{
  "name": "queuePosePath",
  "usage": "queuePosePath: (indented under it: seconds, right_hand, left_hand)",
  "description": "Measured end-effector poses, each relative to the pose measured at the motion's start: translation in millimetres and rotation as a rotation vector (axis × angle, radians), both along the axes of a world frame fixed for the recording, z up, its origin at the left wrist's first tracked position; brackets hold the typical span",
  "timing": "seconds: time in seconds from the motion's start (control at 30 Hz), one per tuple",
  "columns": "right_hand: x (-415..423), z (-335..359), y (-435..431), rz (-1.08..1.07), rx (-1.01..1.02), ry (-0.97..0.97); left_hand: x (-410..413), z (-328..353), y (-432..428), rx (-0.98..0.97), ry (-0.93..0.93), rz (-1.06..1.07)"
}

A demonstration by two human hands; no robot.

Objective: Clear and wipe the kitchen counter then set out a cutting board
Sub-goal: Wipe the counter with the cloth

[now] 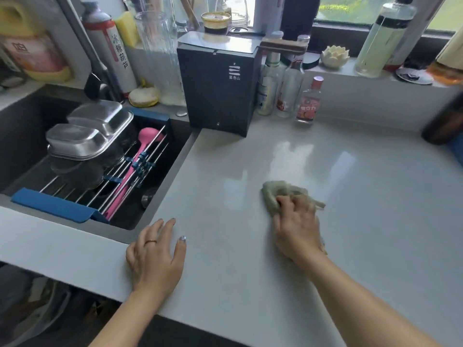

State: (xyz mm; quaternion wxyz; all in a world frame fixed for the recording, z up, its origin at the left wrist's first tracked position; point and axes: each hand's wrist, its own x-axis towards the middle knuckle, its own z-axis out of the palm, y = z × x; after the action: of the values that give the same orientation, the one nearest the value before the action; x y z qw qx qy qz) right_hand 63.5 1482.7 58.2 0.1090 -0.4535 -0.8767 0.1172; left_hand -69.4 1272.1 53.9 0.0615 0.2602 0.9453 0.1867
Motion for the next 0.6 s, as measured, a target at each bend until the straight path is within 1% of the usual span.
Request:
queuePosePath:
  seconds: [0.07, 0.1, 0.13, 0.17, 0.2, 0.27, 0.3, 0.33, 0.4, 0.47, 0.53, 0.6]
  right_hand:
    - [-8.4, 1.2, -37.8, 0.284, 0.066, 0.052]
    - [-7.2, 0.3, -42.5, 0.389, 0.071, 0.083]
    - [-6.3, 0.8, -35.4, 0.439, 0.065, 0.097]
    - [-7.1, 1.2, -16.7, 0.417, 0.058, 0.109]
    - [-9.4, -0.5, 10.5, 0.33, 0.047, 0.124]
    - [-14.7, -6.9, 76.0, 0.056, 0.039, 0.109]
    - [-20.5, -7.3, 106.4, -0.044, 0.026, 0.082]
    - [-29.6, -7.2, 131.1, -0.09, 0.004, 0.045]
    - [-56.8, -8.8, 156.9, -0.053, -0.011, -0.035]
    - [-84.2, -9.3, 153.5, 0.019, -0.021, -0.095]
    - [-106.2, -8.1, 123.3, 0.117, -0.001, -0.102]
    - [-119.2, -7.0, 72.1, 0.289, -0.001, -0.06]
  left_hand:
    - [-15.1, 1.3, 14.4, 0.024, 0.005, 0.062]
    - [-21.9, 1.6, 22.0, 0.033, 0.002, 0.096]
    - [-27.1, 1.7, 28.7, 0.035, 0.001, 0.121]
    - [-30.2, 0.9, 33.8, 0.021, 0.005, 0.134]
    - [-31.1, -0.5, 36.8, -0.005, 0.016, 0.137]
    - [-30.0, -3.7, 39.0, -0.039, 0.044, 0.138]
    - [-29.6, -4.4, 39.0, -0.034, 0.053, 0.139]
    - [-30.0, -5.0, 38.9, -0.03, 0.061, 0.141]
    - [-32.0, -5.3, 39.9, -0.04, 0.081, 0.15]
    - [-32.4, -5.6, 41.8, -0.055, 0.083, 0.154]
    - [-32.3, -5.5, 41.8, -0.055, 0.078, 0.163]
    - [-32.2, -3.7, 41.8, -0.048, 0.077, 0.166]
